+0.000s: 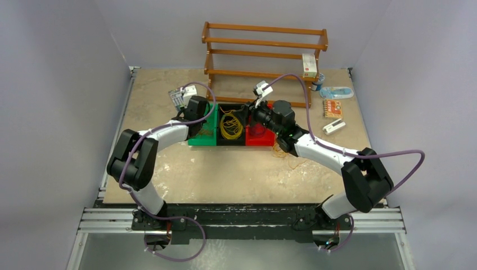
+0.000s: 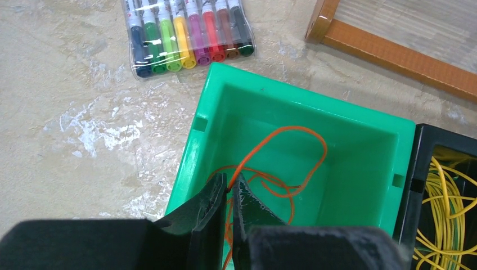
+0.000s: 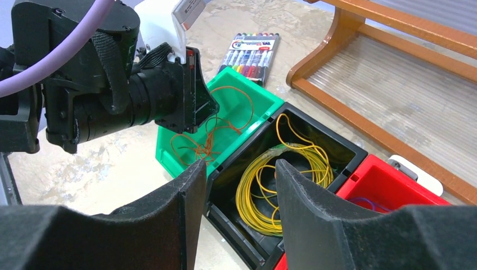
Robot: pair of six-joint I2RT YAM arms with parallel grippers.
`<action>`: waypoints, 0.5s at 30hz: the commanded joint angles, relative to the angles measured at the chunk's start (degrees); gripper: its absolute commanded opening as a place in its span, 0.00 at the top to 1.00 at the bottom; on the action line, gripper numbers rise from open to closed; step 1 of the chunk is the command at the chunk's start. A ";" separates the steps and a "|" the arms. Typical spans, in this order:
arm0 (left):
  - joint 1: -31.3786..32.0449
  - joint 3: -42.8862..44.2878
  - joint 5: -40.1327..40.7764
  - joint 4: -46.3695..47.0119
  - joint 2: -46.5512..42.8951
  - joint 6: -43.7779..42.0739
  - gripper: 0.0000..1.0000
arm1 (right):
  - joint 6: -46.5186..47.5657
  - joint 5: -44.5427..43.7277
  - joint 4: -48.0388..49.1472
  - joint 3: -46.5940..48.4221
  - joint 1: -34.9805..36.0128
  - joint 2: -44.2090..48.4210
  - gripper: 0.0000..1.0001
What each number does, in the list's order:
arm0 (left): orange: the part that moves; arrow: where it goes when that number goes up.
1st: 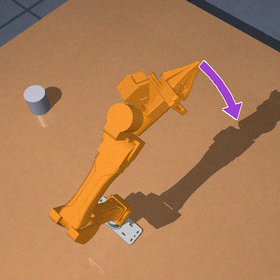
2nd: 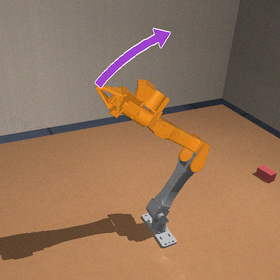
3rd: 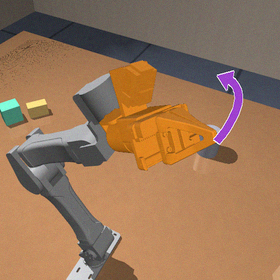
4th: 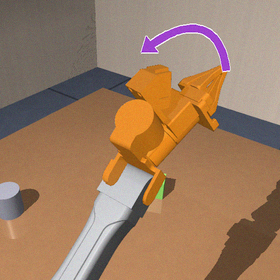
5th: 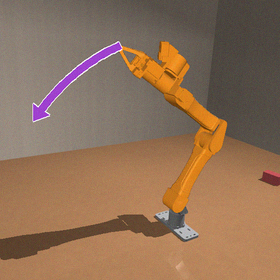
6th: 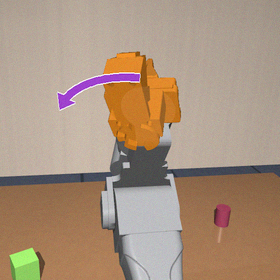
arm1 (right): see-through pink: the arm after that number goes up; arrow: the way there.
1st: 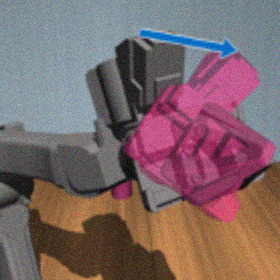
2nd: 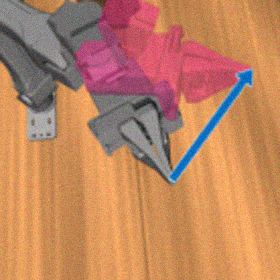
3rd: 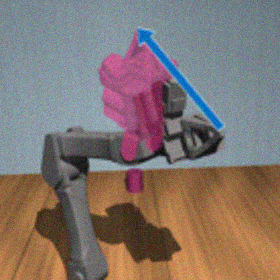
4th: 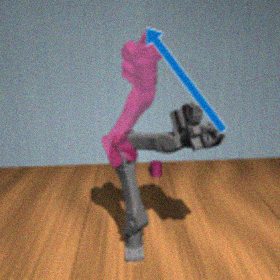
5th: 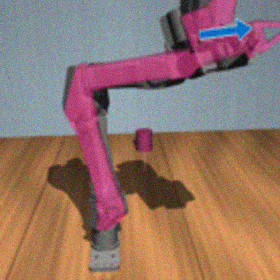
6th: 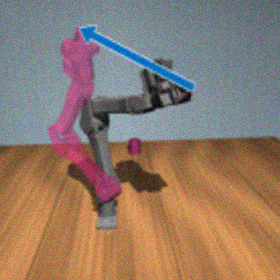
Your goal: Untangle the cables
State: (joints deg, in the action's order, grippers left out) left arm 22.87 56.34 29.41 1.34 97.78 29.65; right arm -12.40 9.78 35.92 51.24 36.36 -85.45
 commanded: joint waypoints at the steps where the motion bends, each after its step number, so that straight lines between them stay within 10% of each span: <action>1: -0.37 0.68 -0.21 1.73 -1.35 1.10 0.90 | 0.05 -0.74 1.10 0.94 -0.14 0.35 0.48; 15: -0.21 1.56 0.56 0.24 -11.71 0.00 0.71 | -1.20 -4.63 -0.90 1.88 -0.18 1.29 0.47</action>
State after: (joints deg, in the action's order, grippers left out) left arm 22.90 56.34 28.77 0.89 91.24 29.98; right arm -12.67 8.84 35.31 51.27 36.36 -85.45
